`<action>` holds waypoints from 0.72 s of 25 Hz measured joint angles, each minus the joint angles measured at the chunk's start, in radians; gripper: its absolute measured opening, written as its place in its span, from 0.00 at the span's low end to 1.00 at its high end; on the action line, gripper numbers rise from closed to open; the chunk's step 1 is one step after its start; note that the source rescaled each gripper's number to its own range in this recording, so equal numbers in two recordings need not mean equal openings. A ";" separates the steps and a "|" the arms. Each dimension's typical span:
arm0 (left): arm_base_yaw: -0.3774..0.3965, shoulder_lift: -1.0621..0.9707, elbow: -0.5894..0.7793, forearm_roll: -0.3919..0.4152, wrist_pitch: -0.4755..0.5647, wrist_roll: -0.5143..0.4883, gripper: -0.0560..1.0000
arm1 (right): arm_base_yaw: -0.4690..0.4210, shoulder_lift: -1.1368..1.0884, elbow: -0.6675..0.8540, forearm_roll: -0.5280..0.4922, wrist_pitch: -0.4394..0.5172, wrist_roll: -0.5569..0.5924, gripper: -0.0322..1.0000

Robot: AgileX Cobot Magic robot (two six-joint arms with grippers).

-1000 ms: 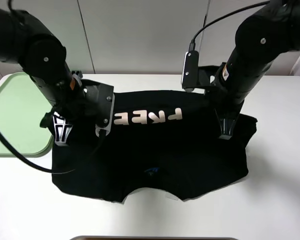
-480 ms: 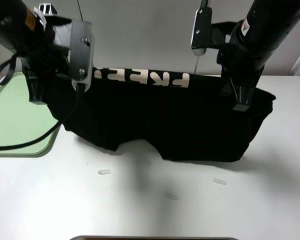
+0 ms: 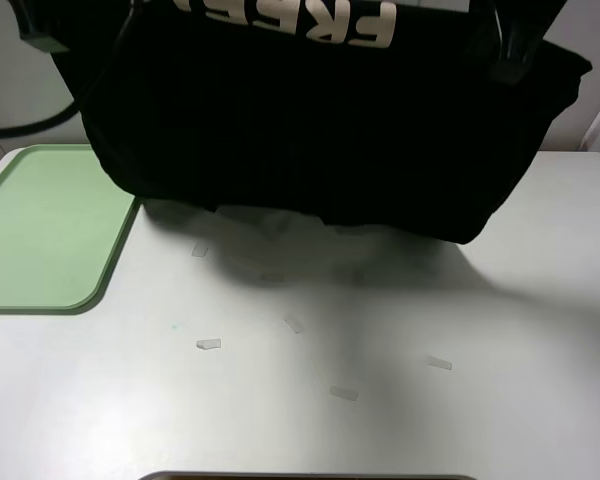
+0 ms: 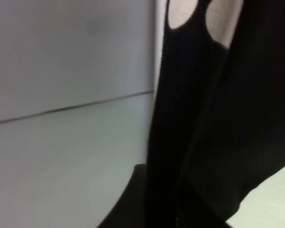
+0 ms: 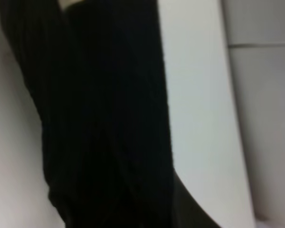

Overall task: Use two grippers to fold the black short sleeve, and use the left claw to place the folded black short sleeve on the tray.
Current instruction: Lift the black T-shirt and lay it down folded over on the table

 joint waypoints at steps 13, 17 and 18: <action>-0.020 -0.003 -0.230 -0.004 0.130 0.098 0.06 | 0.000 -0.083 -0.111 0.000 0.004 -0.001 0.03; -0.067 -0.031 -0.235 -0.008 0.183 0.139 0.06 | 0.000 -0.155 -0.111 0.006 0.005 -0.001 0.03; -0.078 -0.039 -0.235 -0.008 0.197 0.140 0.06 | 0.000 -0.173 -0.111 0.011 0.005 -0.001 0.03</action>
